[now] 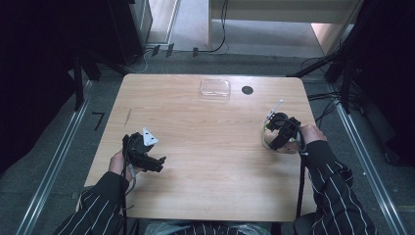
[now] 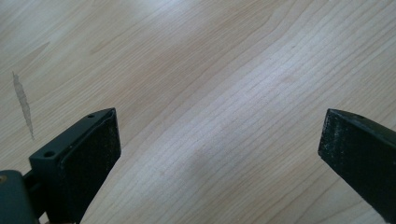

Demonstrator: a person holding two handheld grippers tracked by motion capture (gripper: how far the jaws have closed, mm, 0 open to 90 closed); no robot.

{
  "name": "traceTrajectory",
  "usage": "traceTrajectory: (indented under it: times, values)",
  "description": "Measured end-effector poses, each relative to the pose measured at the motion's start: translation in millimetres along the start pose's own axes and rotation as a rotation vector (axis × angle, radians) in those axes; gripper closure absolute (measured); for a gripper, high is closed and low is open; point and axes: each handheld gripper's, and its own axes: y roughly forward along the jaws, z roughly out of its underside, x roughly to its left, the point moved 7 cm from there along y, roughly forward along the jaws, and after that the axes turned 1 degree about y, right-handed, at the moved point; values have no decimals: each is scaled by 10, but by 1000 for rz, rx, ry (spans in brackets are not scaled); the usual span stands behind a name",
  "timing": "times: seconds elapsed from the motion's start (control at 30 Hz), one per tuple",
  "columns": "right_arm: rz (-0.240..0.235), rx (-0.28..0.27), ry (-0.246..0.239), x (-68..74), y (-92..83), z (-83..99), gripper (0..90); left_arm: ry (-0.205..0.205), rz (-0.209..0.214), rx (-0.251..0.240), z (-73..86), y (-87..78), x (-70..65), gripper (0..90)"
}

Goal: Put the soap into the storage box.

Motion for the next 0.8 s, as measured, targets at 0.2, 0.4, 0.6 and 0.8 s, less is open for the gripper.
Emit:
traceTrajectory:
  times: [0.2, 0.4, 0.6, 0.8]
  values:
    - [6, -5, 21, -95, -9, 27, 329, 0, 0, -3, -3, -5, -1, 0]
    - [6, 0, 20, -149, -20, 45, 329, -1, -3, -1, -5, -1, -5, 0]
    - [7, -10, 20, -225, -35, 53, 329, 2, -2, 0, -1, -2, 0, 0]
    - [5, -9, 5, -286, -12, 54, 329, 0, -4, 0, 6, -6, 9, 0]
